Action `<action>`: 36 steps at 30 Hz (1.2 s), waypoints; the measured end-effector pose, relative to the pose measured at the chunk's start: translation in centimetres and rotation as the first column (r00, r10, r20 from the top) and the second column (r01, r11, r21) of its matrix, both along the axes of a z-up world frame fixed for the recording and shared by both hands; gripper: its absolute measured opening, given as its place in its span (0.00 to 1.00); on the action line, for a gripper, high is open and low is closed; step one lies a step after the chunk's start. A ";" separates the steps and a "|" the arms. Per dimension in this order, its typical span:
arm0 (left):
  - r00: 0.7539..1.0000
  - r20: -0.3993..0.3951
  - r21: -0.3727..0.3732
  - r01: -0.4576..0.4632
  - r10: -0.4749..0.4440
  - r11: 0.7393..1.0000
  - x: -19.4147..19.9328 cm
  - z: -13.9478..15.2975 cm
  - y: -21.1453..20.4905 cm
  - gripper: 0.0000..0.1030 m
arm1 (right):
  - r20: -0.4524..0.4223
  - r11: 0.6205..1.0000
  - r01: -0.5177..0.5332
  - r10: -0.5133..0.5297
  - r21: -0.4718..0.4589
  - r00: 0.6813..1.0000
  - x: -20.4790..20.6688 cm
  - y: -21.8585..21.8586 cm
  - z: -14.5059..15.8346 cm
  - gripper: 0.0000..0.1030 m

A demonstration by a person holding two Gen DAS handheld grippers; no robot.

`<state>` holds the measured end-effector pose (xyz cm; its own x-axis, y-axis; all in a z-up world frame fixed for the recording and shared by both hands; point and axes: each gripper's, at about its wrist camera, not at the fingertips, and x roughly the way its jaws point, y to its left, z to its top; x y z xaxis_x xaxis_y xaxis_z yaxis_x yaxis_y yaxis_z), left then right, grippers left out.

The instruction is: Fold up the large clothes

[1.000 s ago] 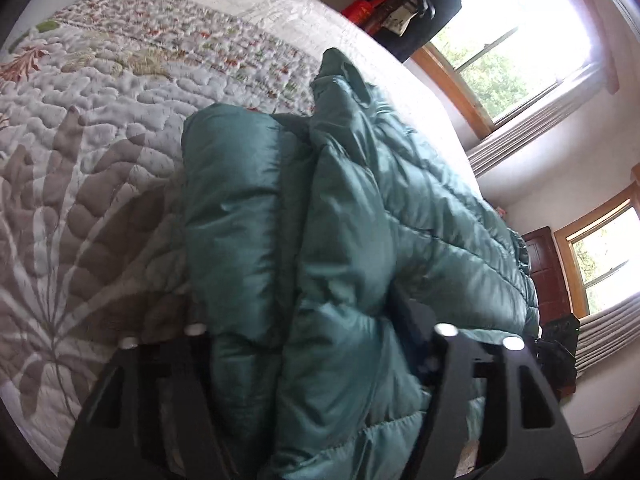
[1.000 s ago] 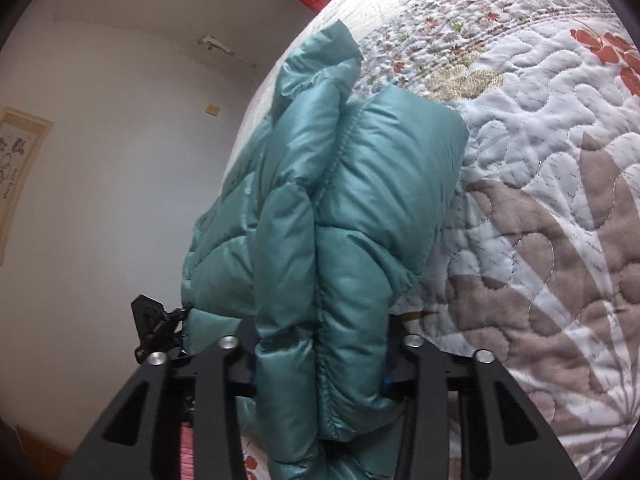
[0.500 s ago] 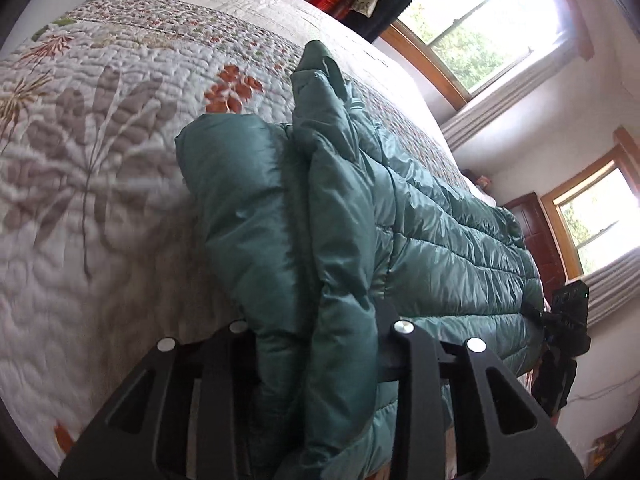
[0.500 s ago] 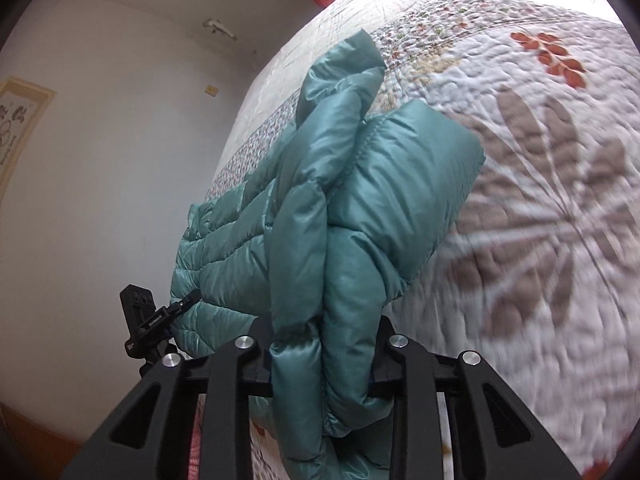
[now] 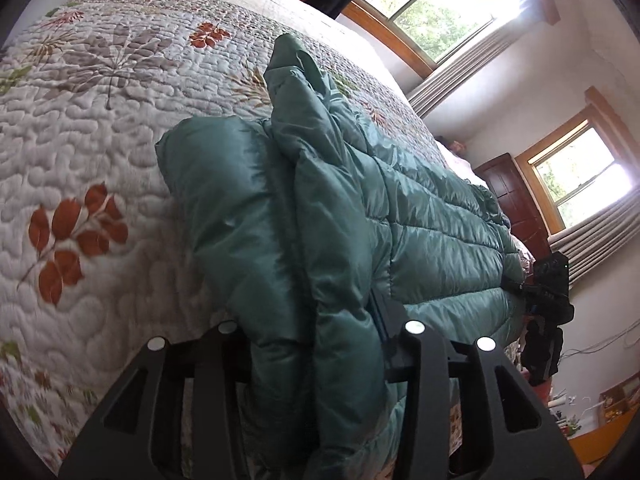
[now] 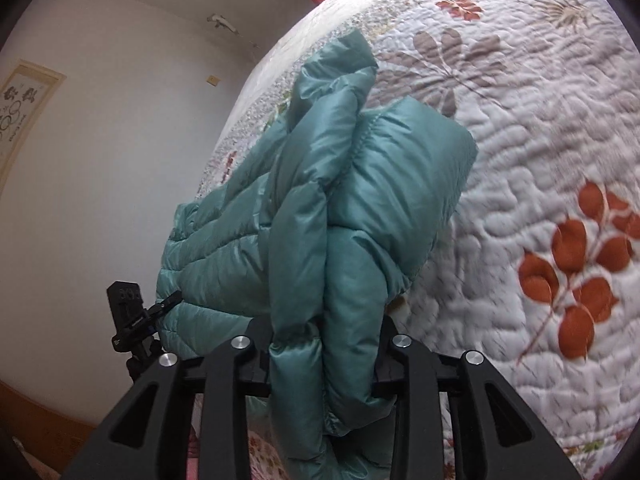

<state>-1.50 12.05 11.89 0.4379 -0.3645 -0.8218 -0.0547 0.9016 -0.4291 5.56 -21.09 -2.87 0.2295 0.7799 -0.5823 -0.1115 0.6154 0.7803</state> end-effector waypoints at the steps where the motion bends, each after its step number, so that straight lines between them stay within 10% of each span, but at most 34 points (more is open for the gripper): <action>1: 1.000 0.002 0.010 0.002 -0.002 1.000 0.1 -0.3 0.0 0.44 | -0.010 1.000 -0.001 0.001 -0.008 1.000 0.1 -0.2 -0.7 0.36; 16: 0.991 0.115 0.123 -0.080 0.066 0.989 -3.3 3.9 0.9 0.58 | 0.012 0.999 0.044 -0.044 0.017 0.999 -1.3 -3.6 0.2 0.69; 26: 0.949 0.314 0.175 -0.057 -0.001 0.983 -4.5 9.9 -3.8 0.70 | -0.008 0.999 0.042 -0.042 -0.004 0.999 -3.4 -4.6 -0.3 0.70; 36: 0.985 0.119 0.210 0.100 -0.127 0.973 -0.6 3.6 -7.7 0.72 | -0.013 0.999 0.040 -0.039 0.018 0.999 -2.7 -2.8 -1.0 0.73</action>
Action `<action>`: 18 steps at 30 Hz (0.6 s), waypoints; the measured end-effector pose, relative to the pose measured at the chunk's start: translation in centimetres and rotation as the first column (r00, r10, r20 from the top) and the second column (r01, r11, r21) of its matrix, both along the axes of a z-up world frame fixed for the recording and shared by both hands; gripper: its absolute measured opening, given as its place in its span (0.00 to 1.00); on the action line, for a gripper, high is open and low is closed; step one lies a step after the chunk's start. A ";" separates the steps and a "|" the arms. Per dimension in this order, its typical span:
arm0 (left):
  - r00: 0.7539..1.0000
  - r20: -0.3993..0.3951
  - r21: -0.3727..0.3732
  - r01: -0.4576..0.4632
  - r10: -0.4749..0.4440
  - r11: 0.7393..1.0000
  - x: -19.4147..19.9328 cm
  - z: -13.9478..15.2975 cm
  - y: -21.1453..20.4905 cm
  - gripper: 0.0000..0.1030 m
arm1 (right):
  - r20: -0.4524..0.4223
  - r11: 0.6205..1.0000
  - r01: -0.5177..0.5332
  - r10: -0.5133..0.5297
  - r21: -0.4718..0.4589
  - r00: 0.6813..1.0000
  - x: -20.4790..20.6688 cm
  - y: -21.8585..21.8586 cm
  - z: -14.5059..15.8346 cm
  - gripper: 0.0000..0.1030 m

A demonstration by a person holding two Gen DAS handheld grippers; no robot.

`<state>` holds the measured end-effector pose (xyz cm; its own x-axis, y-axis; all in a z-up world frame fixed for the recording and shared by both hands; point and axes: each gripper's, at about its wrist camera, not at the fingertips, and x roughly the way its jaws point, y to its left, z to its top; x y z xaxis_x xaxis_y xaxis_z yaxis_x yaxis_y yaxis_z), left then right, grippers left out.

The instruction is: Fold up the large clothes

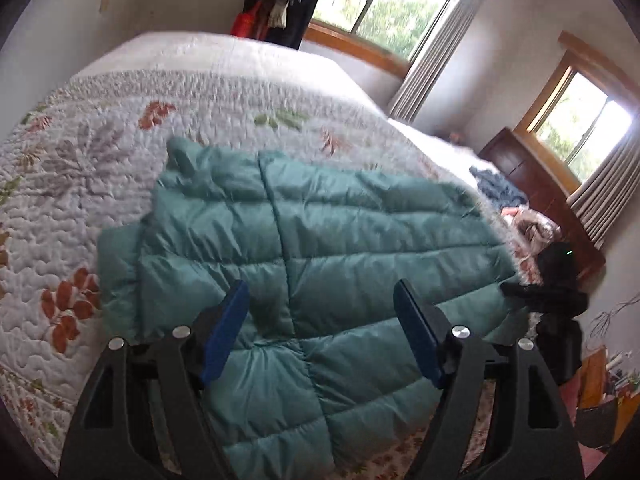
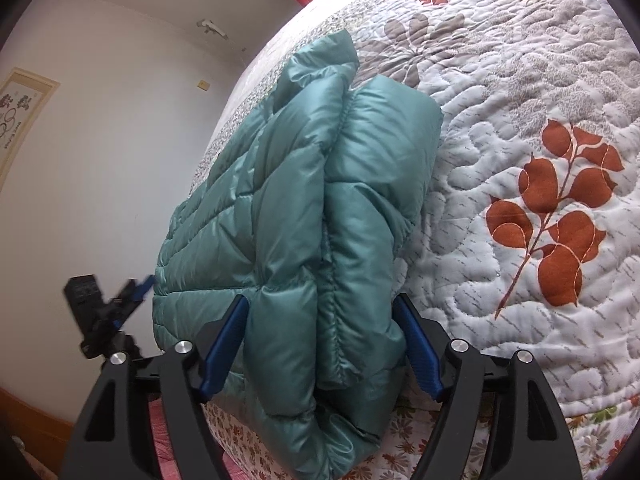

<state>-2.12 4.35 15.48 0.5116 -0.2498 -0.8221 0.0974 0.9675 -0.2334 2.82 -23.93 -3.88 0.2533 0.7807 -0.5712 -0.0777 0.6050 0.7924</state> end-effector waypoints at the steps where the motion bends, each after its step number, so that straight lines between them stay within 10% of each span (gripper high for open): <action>1: 1.000 -0.019 0.018 -0.005 0.005 1.000 0.5 -1.0 0.1 0.72 | 0.001 1.000 0.000 0.000 0.003 1.000 0.0 0.0 0.0 0.73; 18: 0.999 0.004 0.086 0.043 -0.043 0.995 0.0 -2.6 -0.4 0.76 | 0.054 1.000 -0.004 0.004 -0.016 0.999 0.4 2.3 2.0 0.30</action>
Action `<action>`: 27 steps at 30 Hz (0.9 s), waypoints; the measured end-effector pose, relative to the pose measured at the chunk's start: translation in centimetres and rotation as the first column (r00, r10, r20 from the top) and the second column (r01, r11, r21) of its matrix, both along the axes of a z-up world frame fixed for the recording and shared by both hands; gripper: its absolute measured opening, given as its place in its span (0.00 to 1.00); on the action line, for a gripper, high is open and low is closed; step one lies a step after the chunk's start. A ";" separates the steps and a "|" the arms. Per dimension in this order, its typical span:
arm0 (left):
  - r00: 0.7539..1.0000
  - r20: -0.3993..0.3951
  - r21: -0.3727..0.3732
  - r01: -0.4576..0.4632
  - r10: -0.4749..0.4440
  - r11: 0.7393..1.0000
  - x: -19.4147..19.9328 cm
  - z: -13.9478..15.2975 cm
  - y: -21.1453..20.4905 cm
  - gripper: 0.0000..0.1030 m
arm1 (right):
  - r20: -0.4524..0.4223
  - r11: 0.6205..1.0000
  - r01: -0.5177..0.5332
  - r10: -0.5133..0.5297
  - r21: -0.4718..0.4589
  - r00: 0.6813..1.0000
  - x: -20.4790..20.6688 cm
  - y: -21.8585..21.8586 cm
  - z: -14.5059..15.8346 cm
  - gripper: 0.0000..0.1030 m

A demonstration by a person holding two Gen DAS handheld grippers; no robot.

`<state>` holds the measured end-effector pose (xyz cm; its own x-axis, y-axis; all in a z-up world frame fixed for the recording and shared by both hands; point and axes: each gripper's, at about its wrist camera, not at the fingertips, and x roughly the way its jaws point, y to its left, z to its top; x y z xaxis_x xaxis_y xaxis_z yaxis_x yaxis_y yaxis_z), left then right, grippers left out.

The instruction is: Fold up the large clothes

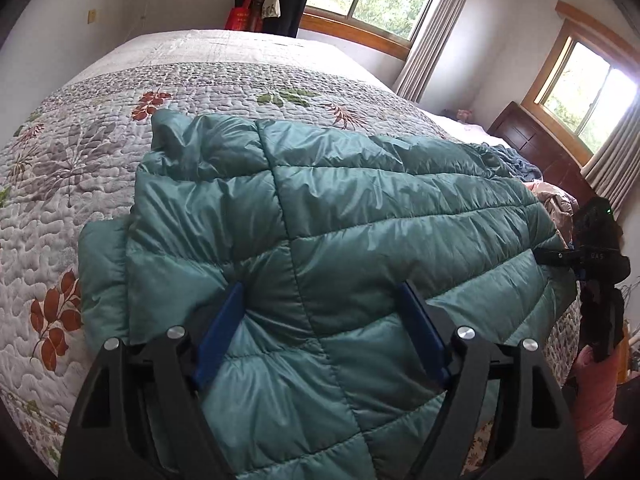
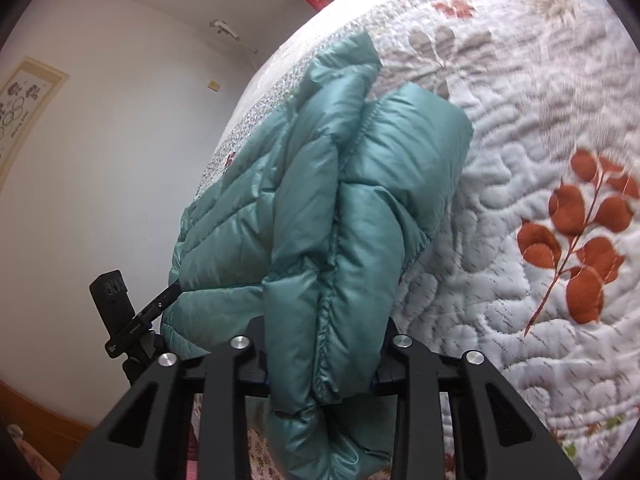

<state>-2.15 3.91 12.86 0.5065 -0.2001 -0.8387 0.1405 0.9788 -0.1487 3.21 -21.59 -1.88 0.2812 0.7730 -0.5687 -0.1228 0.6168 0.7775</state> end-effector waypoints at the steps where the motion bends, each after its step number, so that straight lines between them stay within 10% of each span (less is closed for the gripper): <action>1: 1.000 0.000 0.002 0.001 -0.001 1.000 0.0 0.0 -0.1 0.76 | 0.012 1.000 0.000 0.001 -0.019 1.000 0.0 0.3 0.8 0.30; 13: 1.000 -0.005 -0.013 0.014 -0.014 1.000 0.5 0.3 -0.1 0.78 | 0.198 0.979 -0.089 0.125 -0.182 0.972 0.4 5.9 11.4 0.29; 27: 0.997 0.074 -0.146 -0.014 0.025 0.989 -1.9 4.9 4.5 0.78 | 0.249 0.880 -0.293 0.400 -0.374 0.882 1.5 18.8 16.6 0.34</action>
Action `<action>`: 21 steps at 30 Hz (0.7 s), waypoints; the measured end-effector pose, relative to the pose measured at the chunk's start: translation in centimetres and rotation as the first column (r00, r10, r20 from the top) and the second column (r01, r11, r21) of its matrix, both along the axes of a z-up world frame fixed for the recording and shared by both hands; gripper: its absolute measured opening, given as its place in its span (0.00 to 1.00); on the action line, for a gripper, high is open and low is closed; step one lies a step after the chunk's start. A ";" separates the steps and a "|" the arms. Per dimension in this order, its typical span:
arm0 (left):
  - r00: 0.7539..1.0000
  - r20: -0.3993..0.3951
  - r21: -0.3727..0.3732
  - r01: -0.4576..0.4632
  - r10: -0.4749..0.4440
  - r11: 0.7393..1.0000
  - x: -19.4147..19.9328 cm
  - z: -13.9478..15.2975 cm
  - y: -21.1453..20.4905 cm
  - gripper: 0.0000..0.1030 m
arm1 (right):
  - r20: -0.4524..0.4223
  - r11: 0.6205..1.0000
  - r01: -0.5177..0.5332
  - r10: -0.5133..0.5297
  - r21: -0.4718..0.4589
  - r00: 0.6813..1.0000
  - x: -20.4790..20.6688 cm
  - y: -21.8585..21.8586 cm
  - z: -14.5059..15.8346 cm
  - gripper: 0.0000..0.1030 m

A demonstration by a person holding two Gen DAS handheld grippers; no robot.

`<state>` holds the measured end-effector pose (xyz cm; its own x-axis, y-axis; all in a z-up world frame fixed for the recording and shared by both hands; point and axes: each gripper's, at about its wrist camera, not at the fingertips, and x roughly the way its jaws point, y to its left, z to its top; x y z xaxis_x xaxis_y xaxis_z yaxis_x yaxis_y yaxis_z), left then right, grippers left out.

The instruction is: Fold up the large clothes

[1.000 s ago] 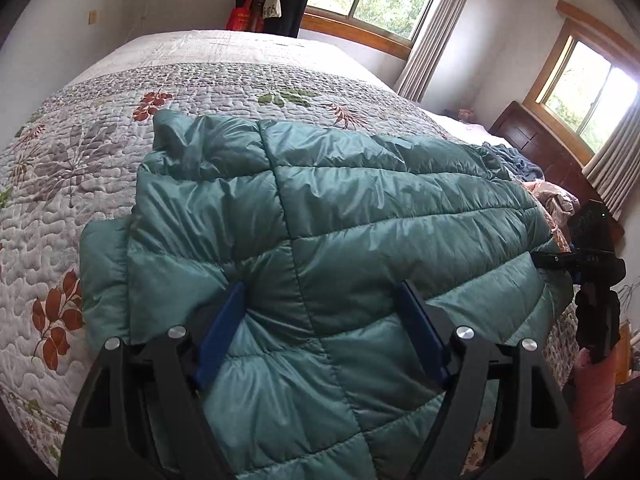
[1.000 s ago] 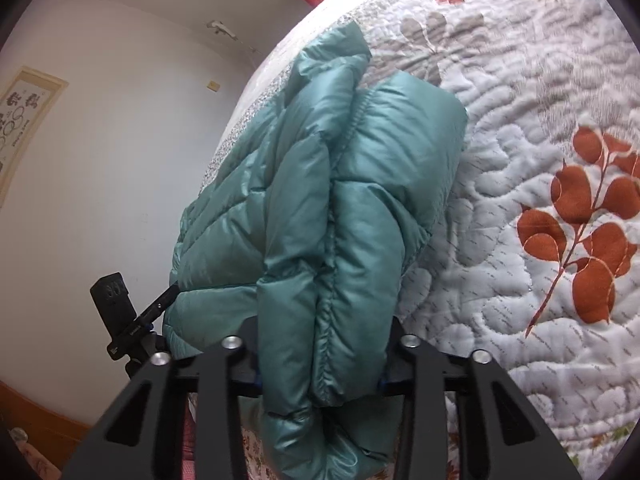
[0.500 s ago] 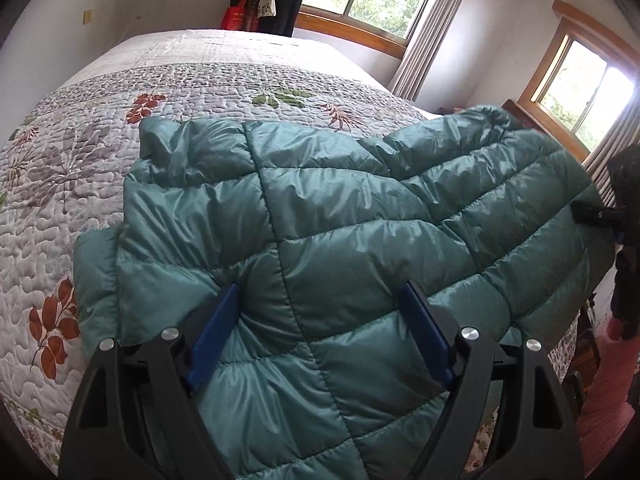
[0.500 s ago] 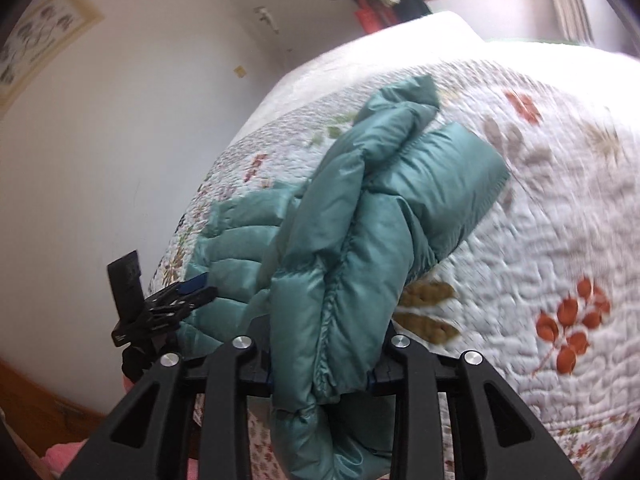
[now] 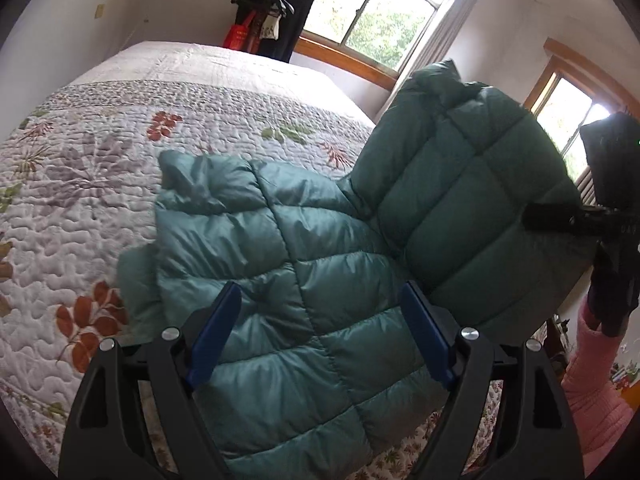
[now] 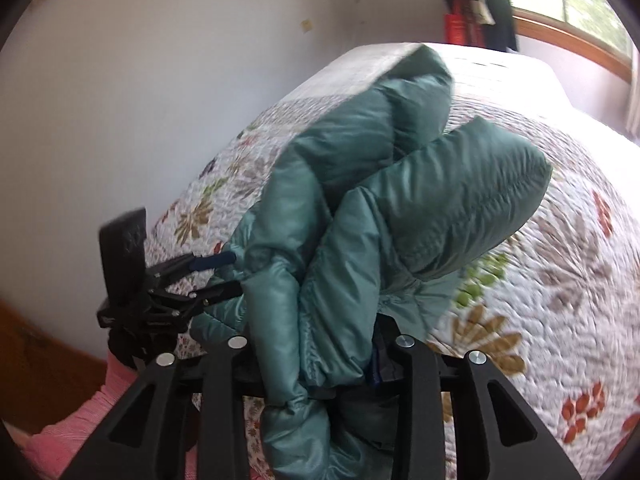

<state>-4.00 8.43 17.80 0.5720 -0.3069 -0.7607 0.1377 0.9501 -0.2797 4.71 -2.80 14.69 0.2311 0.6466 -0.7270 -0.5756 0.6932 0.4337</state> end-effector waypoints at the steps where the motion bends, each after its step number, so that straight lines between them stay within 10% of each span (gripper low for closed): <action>1: 1.000 0.006 -0.008 -0.009 0.010 1.000 -0.1 0.3 0.5 0.78 | 0.002 1.000 -0.016 0.016 -0.013 1.000 0.0 0.9 0.0 0.35; 21: 0.990 0.005 -0.181 -0.135 0.138 0.974 -0.6 1.6 7.5 0.78 | -0.058 0.969 -0.212 0.206 -0.130 0.977 -0.3 13.3 -5.4 0.47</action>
